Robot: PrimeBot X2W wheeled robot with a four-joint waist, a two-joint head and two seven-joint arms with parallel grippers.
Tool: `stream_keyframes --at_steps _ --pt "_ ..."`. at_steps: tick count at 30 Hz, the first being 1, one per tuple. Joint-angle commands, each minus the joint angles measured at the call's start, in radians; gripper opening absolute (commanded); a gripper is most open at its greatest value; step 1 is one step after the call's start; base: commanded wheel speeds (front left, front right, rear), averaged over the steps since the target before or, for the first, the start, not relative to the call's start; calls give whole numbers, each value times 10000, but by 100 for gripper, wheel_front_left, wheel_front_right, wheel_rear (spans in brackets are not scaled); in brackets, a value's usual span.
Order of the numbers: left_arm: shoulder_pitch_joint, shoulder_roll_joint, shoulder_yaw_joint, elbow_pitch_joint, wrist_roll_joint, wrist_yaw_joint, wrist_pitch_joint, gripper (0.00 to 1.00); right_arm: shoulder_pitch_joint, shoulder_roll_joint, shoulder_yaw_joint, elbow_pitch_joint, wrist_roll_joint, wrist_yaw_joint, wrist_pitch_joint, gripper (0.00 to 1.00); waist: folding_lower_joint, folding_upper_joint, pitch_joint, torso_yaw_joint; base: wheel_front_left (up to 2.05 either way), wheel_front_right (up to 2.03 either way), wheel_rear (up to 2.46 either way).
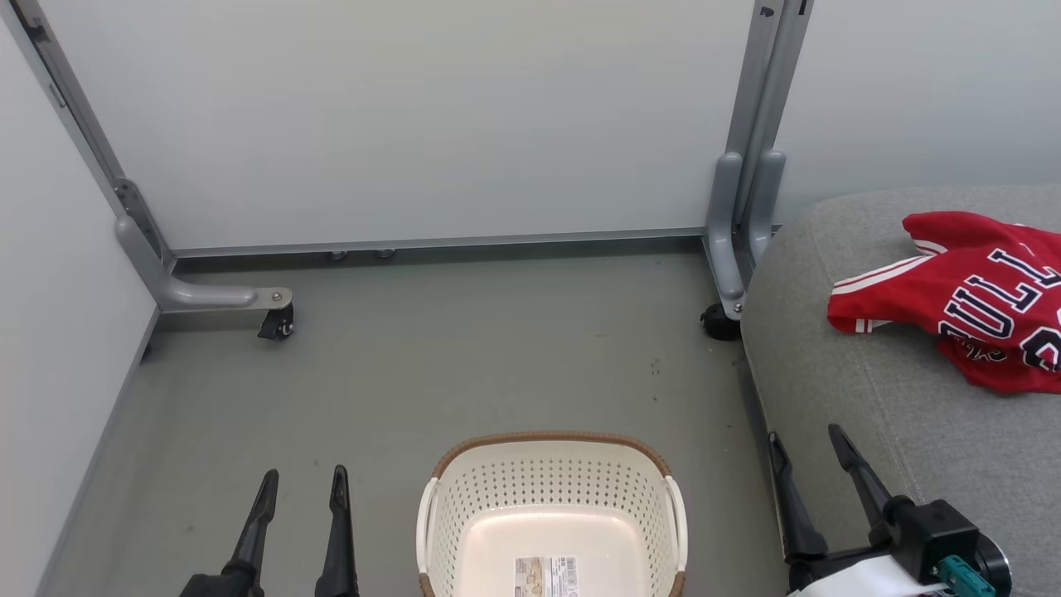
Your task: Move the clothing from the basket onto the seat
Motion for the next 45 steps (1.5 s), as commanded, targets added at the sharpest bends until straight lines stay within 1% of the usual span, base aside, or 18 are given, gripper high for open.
stream_keyframes --at_steps 1,9,11,16,17,21,35,45 --pt "148 26 28 1 56 -42 12 100 156 -19 63 34 -46 -14 -30 100 1 0 -32 -51 0 0 0" --pt "39 21 -56 -22 174 -10 11 100 260 -27 90 78 -52 -14 -30 100 1 0 -41 -148 0 0 0" --pt "48 22 -59 -48 -16 -26 11 100 281 -27 67 107 -138 -14 -29 100 1 0 -49 -165 0 0 0" --pt "70 22 -86 -101 -65 30 11 100 312 -26 12 131 -207 -14 -29 100 1 0 -67 -211 0 0 0" --pt "7 0 -117 -73 -74 -13 -4 0 215 10 24 139 -145 0 0 0 1 0 -67 -212 0 0 0" --pt "7 -2 -164 208 -279 -20 26 0 271 37 47 381 80 0 27 0 1 0 -55 -217 0 0 0" --pt "-586 155 111 581 -3005 -175 587 0 -273 -150 -121 641 3039 -2 562 0 1 0 69 -251 0 0 0" --pt "-960 229 296 850 -4641 -288 941 0 -595 -224 -248 797 4796 -3 905 0 1 0 155 -275 0 0 0"
